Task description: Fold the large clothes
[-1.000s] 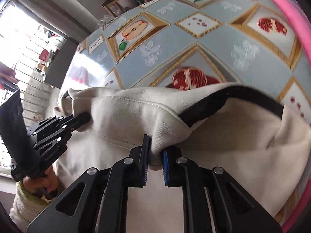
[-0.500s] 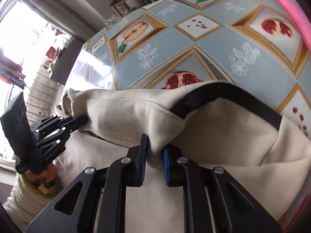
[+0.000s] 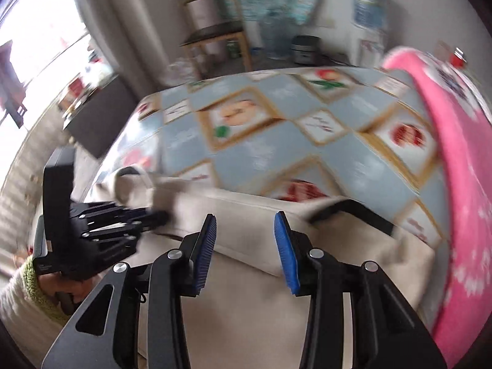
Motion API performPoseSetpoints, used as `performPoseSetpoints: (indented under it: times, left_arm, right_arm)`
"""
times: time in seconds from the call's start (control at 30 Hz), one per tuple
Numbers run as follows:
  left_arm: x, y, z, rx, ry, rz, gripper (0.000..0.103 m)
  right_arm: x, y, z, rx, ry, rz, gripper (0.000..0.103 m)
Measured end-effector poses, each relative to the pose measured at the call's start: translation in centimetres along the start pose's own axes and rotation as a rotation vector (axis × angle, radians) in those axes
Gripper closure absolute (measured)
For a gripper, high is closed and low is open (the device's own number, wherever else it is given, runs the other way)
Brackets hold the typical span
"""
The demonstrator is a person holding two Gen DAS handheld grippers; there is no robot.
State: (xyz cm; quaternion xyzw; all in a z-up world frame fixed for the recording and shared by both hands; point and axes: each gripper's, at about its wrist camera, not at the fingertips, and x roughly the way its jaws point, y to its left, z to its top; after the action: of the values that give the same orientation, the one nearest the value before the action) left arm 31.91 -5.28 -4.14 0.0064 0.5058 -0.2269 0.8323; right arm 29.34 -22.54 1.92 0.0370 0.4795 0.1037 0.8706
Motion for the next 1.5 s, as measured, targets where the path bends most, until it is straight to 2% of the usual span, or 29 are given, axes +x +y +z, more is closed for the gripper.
performPoseSetpoints:
  times: [0.07,0.17,0.23,0.33,0.43,0.53,0.6,0.63,0.7,0.73,0.83,0.9,1.0,1.07,1.1,1.2,1.27,1.33,1.43,1.5]
  left_arm:
    - [-0.4,0.6,-0.1,-0.036,-0.005,-0.022,0.088]
    - [-2.1,1.8,-0.1,-0.07,-0.032,-0.02,0.088]
    - [-4.2,2.7,0.1,-0.095,-0.093,-0.017,0.089]
    - [-6.3,2.6,0.6,-0.1,-0.148,-0.074,0.09]
    - [-5.2,0.0,1.3,-0.033,-0.093,-0.132,0.09]
    - [-1.6,-2.8,1.3,0.043,0.012,-0.092,0.09]
    - [0.8,-3.0,0.7,0.026,0.061,-0.057,0.09]
    - [0.6,-3.0,0.6,0.021,0.032,-0.058,0.09]
    - [0.5,-2.8,0.4,0.011,0.027,-0.069,0.09]
    - [0.6,-2.8,0.4,0.012,0.027,-0.074,0.09]
    - [0.7,-2.5,0.5,0.003,0.029,-0.083,0.09]
    - [0.9,-2.7,0.6,0.009,0.028,-0.071,0.09]
    - [0.9,-2.8,0.5,0.018,0.024,-0.064,0.09]
    - [0.7,-2.6,0.4,0.021,0.019,-0.069,0.09]
    - [0.7,-2.6,0.4,0.025,0.015,-0.069,0.091]
    - [0.7,-2.6,0.4,0.042,0.005,-0.068,0.092]
    - [0.7,-2.7,0.4,0.054,0.004,-0.062,0.092]
    - [0.7,-2.9,0.3,0.066,0.0,-0.056,0.092]
    - [0.6,-2.9,0.3,0.078,0.001,-0.054,0.092]
    - [0.6,-2.8,0.3,0.077,0.0,-0.056,0.092]
  right_arm:
    - [2.9,1.8,0.0,-0.036,0.054,0.046,0.075]
    - [6.3,2.3,-0.8,-0.048,0.143,0.022,0.077]
    - [6.7,1.7,-1.2,-0.028,0.138,0.044,0.077]
    - [6.8,1.6,-1.2,-0.024,0.138,0.052,0.077]
    - [6.8,1.6,-1.4,-0.034,0.139,0.042,0.077]
    - [6.4,1.1,-1.6,-0.014,0.142,0.068,0.077]
    - [5.6,0.0,-1.6,0.036,0.16,0.104,0.077]
    - [4.8,-1.0,-1.6,0.08,0.167,0.124,0.077]
    - [2.5,-3.6,-1.9,0.184,0.146,0.167,0.068]
    - [1.7,-4.7,-2.1,0.223,0.132,0.168,0.059]
    - [0.3,-8.7,-2.8,0.347,0.112,0.141,0.058]
    - [1.1,-9.9,-3.2,0.388,0.147,0.141,0.058]
    - [3.5,-9.0,-3.7,0.351,0.232,0.179,0.059]
    - [3.9,-8.1,-3.3,0.288,0.216,0.143,0.087]
    - [3.8,-7.6,-2.9,0.267,0.201,0.131,0.088]
    - [3.6,-6.4,-2.1,0.182,0.16,0.01,0.089]
    - [4.5,-6.0,-2.5,0.154,0.182,-0.029,0.089]
    - [4.4,-5.8,-2.7,0.12,0.166,-0.045,0.089]
    - [3.6,-6.2,-2.7,0.134,0.196,-0.074,0.084]
    - [2.0,-5.8,-2.7,0.126,0.172,-0.16,0.082]
